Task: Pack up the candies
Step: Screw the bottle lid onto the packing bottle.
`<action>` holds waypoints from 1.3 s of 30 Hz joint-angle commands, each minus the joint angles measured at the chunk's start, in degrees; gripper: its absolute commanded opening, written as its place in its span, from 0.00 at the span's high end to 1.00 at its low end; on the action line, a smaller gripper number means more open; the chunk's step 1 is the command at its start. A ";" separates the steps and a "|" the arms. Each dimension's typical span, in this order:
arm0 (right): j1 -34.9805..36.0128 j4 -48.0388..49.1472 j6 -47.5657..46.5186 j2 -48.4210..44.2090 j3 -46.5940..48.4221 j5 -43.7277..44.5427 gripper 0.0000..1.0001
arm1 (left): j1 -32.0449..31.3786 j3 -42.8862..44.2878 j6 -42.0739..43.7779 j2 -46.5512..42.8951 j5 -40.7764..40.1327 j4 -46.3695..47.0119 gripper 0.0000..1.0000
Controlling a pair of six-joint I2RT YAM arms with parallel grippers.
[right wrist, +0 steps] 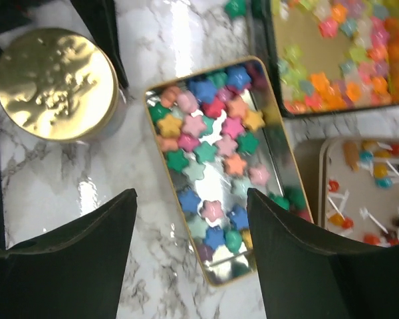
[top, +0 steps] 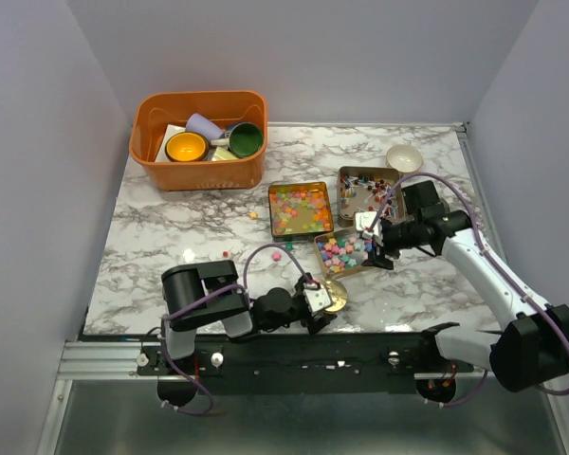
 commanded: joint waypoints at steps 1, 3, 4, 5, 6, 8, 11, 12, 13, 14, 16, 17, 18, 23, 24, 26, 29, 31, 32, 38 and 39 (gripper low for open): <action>1.04 -4.39 -12.53 5.43 1.43 -14.08 0.32 | -1.48 1.25 2.18 2.70 6.01 0.79 0.21; 1.83 -3.68 -12.96 7.63 1.61 -16.46 0.49 | -1.57 1.60 2.09 2.62 6.63 -0.27 0.29; 2.53 -3.59 -13.49 7.73 1.61 -16.90 0.60 | -1.57 1.78 2.09 2.62 7.07 -0.62 0.40; 4.36 -2.89 -13.93 7.64 0.48 -17.60 0.82 | -1.57 2.13 2.00 2.70 7.16 -1.24 0.48; 5.34 -2.71 -15.50 6.77 -0.23 -17.96 0.90 | -1.57 2.56 1.83 2.97 7.25 -3.16 0.55; 7.62 -1.23 -15.87 5.36 -2.77 -18.92 0.97 | -1.57 3.18 2.00 3.49 7.77 -4.05 0.69; 9.74 -2.52 -15.25 4.56 -3.75 -20.07 0.99 | -1.66 3.18 2.00 3.58 7.60 -4.06 0.87; 10.17 -4.01 -17.43 4.74 -3.67 -20.07 0.99 | -1.57 3.36 1.92 3.67 7.51 -4.49 0.91; 10.61 -5.07 -17.88 5.17 -3.75 -19.90 0.99 | -1.57 3.53 1.83 3.76 7.34 -4.76 0.97; 11.58 -6.65 -18.32 5.61 -3.84 -19.46 0.99 | -1.57 3.80 1.65 4.02 7.25 -5.02 0.98; 11.94 -7.54 -18.59 6.23 -3.84 -18.49 0.99 | -1.66 4.32 1.65 4.20 7.07 -6.33 1.00; 11.94 -7.72 -18.24 6.67 -3.84 -18.23 0.90 | -1.57 4.85 1.74 4.46 6.99 -7.04 1.00; 11.94 -7.89 -18.24 6.67 -3.93 -16.92 0.74 | -1.57 5.03 1.74 4.55 6.46 -8.09 1.00; 11.94 -11.66 -27.80 2.02 -7.26 -13.92 0.18 | -1.66 5.56 1.39 5.08 6.72 -8.71 1.00; 11.85 -12.46 -31.65 0.54 -7.70 -13.48 0.15 | -1.66 5.64 1.39 5.08 6.81 -9.15 1.00; 11.85 -15.00 -34.57 0.08 -7.80 -13.22 0.11 | -1.74 5.82 1.39 5.25 6.99 -9.33 1.00; 11.94 -17.81 -38.45 2.18 -6.57 -12.16 0.11 | -1.74 5.91 1.65 5.43 6.72 -9.33 1.00; 11.94 -19.23 -39.24 5.94 -4.03 -11.98 0.11 | -1.83 5.82 1.65 5.43 6.72 -9.33 1.00; 11.94 -20.54 -39.33 7.36 -3.15 -11.90 0.09 | -1.75 5.82 1.74 5.43 6.55 -9.33 1.00; 11.94 -20.29 -41.26 13.08 -1.03 -9.18 0.00 | -1.83 5.82 1.91 5.43 5.67 -9.68 1.00; 11.94 -20.20 -41.35 13.35 -1.03 -8.65 0.00 | -1.83 5.82 1.91 5.43 5.75 -9.68 1.00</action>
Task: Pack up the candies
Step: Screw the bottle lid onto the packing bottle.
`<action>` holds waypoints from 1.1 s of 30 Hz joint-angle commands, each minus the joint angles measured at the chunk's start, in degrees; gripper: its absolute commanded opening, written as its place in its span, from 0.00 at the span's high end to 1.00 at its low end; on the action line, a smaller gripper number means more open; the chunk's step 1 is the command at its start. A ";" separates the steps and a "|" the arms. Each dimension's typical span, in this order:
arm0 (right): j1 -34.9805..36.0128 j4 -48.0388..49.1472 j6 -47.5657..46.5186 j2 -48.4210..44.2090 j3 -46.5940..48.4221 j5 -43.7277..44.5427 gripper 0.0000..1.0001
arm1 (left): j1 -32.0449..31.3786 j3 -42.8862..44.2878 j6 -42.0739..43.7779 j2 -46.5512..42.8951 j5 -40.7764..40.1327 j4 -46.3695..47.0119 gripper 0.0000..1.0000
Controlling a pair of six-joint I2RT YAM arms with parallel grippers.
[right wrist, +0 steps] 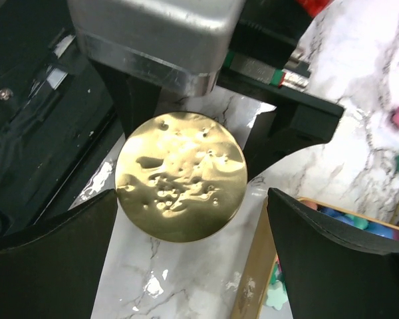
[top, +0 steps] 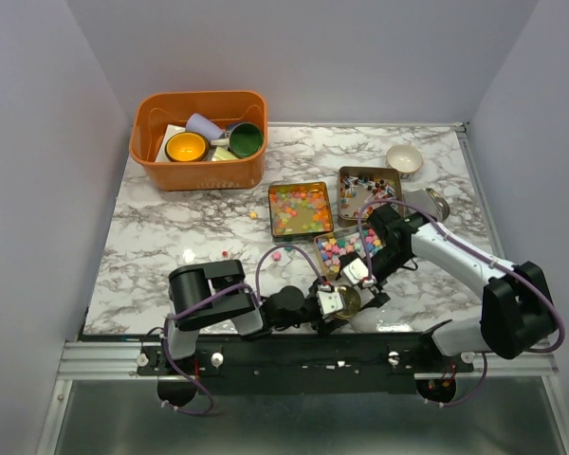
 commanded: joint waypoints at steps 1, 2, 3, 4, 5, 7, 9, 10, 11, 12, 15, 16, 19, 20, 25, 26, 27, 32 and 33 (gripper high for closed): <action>0.27 -2.39 -3.30 2.09 1.33 3.07 0.00 | -0.41 -0.48 1.63 2.26 -0.58 -6.51 1.00; 0.35 -3.00 -3.48 2.53 1.59 3.25 0.00 | -0.50 -0.47 1.54 2.35 -0.58 -6.60 1.00; 0.27 -3.35 -4.00 3.41 1.77 3.68 0.00 | -0.41 -0.39 1.45 2.35 -0.76 -6.69 1.00; 0.35 -3.96 -4.18 3.77 2.03 3.69 0.00 | -0.33 -0.47 1.37 2.43 -1.20 -6.69 1.00; 0.44 -4.58 -4.18 4.03 2.38 3.77 0.00 | -0.32 -0.39 1.10 2.70 -1.37 -6.60 1.00; 0.53 -4.76 -4.27 4.21 2.30 4.39 0.00 | 0.02 -0.47 0.93 2.87 -1.64 -6.42 1.00; 0.70 -4.24 -4.09 4.03 1.42 5.61 0.00 | 0.03 -0.21 0.75 3.05 -1.90 -6.77 1.00; 0.71 -3.97 -4.18 3.95 0.99 6.06 0.00 | 0.11 -0.12 0.58 3.14 -1.99 -6.86 1.00; 0.71 -3.45 -4.01 3.68 0.63 6.41 0.00 | 0.20 -0.03 0.40 3.40 -2.25 -7.04 1.00; 0.62 -3.10 -3.48 3.51 -0.24 7.46 0.00 | 0.29 0.05 0.05 3.49 -2.25 -7.56 1.00; 0.62 -2.30 -2.69 1.75 -2.61 10.00 0.00 | 0.82 0.32 -0.56 3.67 -2.69 -7.83 1.00; 0.70 -2.30 -2.34 1.14 -3.23 10.45 0.00 | 0.90 0.32 -0.83 3.75 -2.87 -7.92 1.00; 0.71 -2.21 -0.41 -1.15 -5.16 11.95 0.00 | 1.17 0.58 -1.09 3.93 -3.31 -8.45 1.00; 0.62 -2.21 0.21 -2.11 -5.52 12.38 0.00 | 1.26 0.58 -1.09 4.02 -3.31 -8.62 1.00; -0.17 -2.65 4.16 -5.02 -7.54 16.51 0.00 | 1.17 1.02 -1.01 4.19 -4.96 -9.76 1.00; -0.78 -2.74 4.52 -5.63 -8.50 17.21 0.00 | 1.17 1.11 -1.18 4.28 -5.07 -9.85 1.00; -1.22 -3.00 4.61 -7.11 -9.03 18.44 0.00 | 1.34 1.20 -1.18 4.37 -5.15 -10.29 1.00; -4.20 -4.41 6.98 -12.83 -11.06 20.91 0.01 | 1.43 1.64 -1.45 4.55 -5.95 -11.17 1.00; -5.00 -4.93 6.55 -13.54 -10.71 21.09 0.01 | 1.52 1.72 -1.53 4.55 -5.86 -11.08 1.00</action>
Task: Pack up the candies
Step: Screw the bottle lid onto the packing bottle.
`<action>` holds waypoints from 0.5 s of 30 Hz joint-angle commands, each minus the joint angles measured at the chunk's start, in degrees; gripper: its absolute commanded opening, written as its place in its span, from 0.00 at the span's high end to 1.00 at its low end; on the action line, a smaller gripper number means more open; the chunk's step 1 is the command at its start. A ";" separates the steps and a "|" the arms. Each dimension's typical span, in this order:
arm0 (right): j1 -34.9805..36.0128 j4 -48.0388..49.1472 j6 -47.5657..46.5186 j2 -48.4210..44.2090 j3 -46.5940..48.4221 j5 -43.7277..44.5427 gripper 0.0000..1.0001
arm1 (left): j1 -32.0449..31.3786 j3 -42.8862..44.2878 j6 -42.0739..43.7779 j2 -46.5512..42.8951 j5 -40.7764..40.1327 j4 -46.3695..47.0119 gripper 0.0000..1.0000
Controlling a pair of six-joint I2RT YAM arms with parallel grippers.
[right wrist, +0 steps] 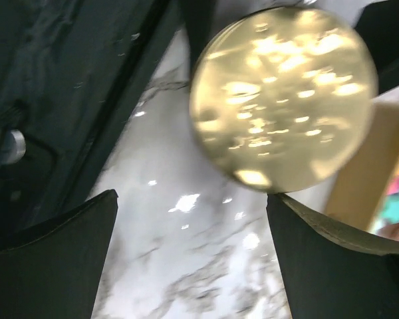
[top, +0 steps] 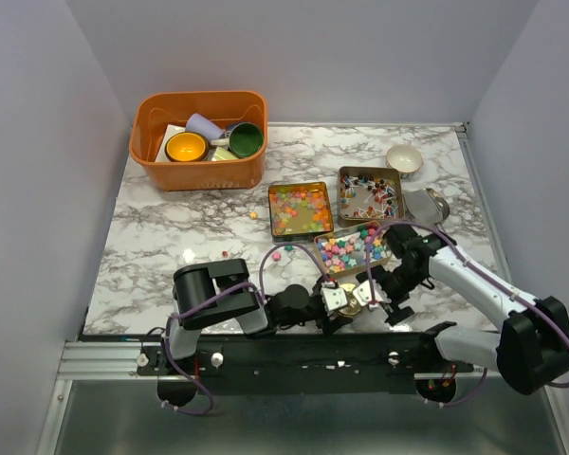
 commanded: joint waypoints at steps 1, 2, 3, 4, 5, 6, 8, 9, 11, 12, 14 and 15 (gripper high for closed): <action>-3.32 -6.14 3.52 -4.71 -0.85 4.61 0.01 | 1.15 -0.90 0.61 2.84 -5.05 -10.10 1.00; -5.24 -4.66 4.92 -4.63 -0.24 3.65 0.01 | 1.06 -0.90 0.61 2.93 -4.61 -10.10 1.00; -6.74 -4.21 6.24 -4.20 0.90 2.16 0.01 | 1.06 -0.81 0.52 3.01 -4.61 -10.10 1.00; -7.80 -4.21 6.86 -3.32 3.35 -1.16 0.00 | 1.15 -0.81 0.61 2.93 -4.43 -10.01 1.00; -8.51 -4.12 7.30 -0.96 4.94 -2.50 0.00 | 1.06 -0.72 0.61 3.01 -4.52 -10.10 1.00; -8.60 -4.03 7.65 0.19 6.17 -3.82 0.00 | 1.06 -0.64 0.61 3.10 -4.26 -10.10 1.00; -8.51 -2.99 8.18 3.43 9.16 -9.00 0.00 | 1.15 -0.72 0.61 3.02 -4.08 -10.27 1.00; -8.60 -2.80 8.10 4.59 9.95 -10.67 0.00 | 1.06 -0.64 0.78 2.93 -3.82 -10.28 1.00; -7.73 -4.89 4.16 7.57 12.67 -13.67 0.00 | 1.06 -0.81 1.31 2.93 -3.82 -10.19 1.00; -7.20 -6.21 2.40 10.72 13.99 -13.85 0.00 | 1.06 -0.72 1.22 3.01 -3.82 -10.36 1.00; -6.24 -11.99 -4.80 13.37 17.41 -13.85 0.00 | 1.06 -0.55 1.31 3.01 -3.91 -10.54 1.00; -5.79 -13.33 -5.78 14.69 18.39 -13.67 0.00 | 1.06 -0.55 1.40 3.02 -3.90 -10.45 1.00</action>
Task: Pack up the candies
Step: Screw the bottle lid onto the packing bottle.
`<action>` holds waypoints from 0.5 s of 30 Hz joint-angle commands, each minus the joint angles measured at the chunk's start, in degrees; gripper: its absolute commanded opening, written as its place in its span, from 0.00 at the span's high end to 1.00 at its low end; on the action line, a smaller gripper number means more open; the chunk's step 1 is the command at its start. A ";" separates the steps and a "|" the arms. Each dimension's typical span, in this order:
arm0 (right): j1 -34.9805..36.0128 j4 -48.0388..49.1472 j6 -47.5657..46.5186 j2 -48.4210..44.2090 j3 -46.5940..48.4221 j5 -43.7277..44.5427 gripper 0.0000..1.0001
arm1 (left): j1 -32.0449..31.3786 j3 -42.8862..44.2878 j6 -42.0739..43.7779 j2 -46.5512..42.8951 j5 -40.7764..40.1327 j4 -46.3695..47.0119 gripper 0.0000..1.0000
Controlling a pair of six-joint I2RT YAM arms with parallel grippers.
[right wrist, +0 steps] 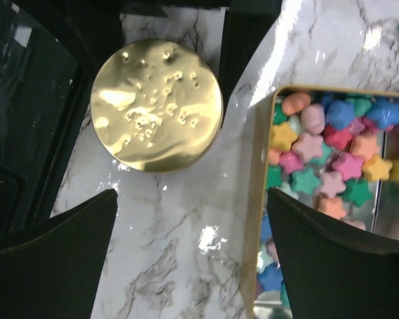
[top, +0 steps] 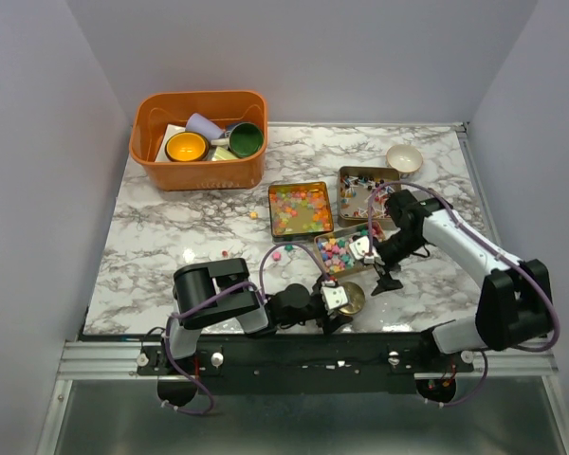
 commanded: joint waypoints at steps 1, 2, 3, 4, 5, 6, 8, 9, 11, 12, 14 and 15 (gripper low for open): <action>2.25 -10.34 -12.03 7.79 6.57 -4.69 0.00 | 0.84 -1.05 1.53 2.93 -3.07 -10.28 1.00; 3.13 -12.88 -12.92 8.94 7.54 -4.25 0.00 | 0.76 -0.88 1.36 3.02 -3.07 -10.10 1.00; 3.57 -13.61 -13.37 9.74 8.85 -3.99 0.00 | 0.76 -0.88 1.27 3.10 -2.99 -10.01 1.00; 3.84 -14.22 -14.59 11.05 9.39 -3.64 0.00 | 0.76 -0.88 1.27 3.10 -3.07 -10.10 1.00; 4.53 -14.84 -15.12 11.58 9.83 -3.46 0.00 | 0.76 -0.79 1.27 3.19 -3.07 -10.10 1.00; 4.89 -14.58 -15.22 11.94 10.09 -3.11 0.00 | 0.76 -0.79 1.27 3.28 -3.16 -10.45 1.00; 5.68 -14.05 -16.00 12.90 10.18 -2.40 0.00 | 0.76 -0.70 1.44 3.19 -3.68 -10.71 1.00; 6.03 -13.88 -16.27 13.34 10.18 -2.14 0.00 | 0.76 -0.70 1.53 3.11 -3.95 -10.89 1.00; 6.82 -13.96 -16.71 14.66 10.10 -1.52 0.00 | 0.76 -0.70 1.62 3.19 -4.13 -10.98 1.00; 6.91 -14.23 -17.06 15.10 10.10 -1.44 0.00 | 0.76 -0.70 1.70 3.11 -4.13 -10.89 1.00; 7.87 -14.58 -17.50 15.72 9.75 -1.26 0.00 | 0.76 -0.53 1.62 3.19 -4.30 -11.07 1.00; 8.23 -14.49 -17.59 16.07 9.57 -1.17 0.00 | 0.76 -0.44 1.62 3.28 -4.48 -11.33 1.00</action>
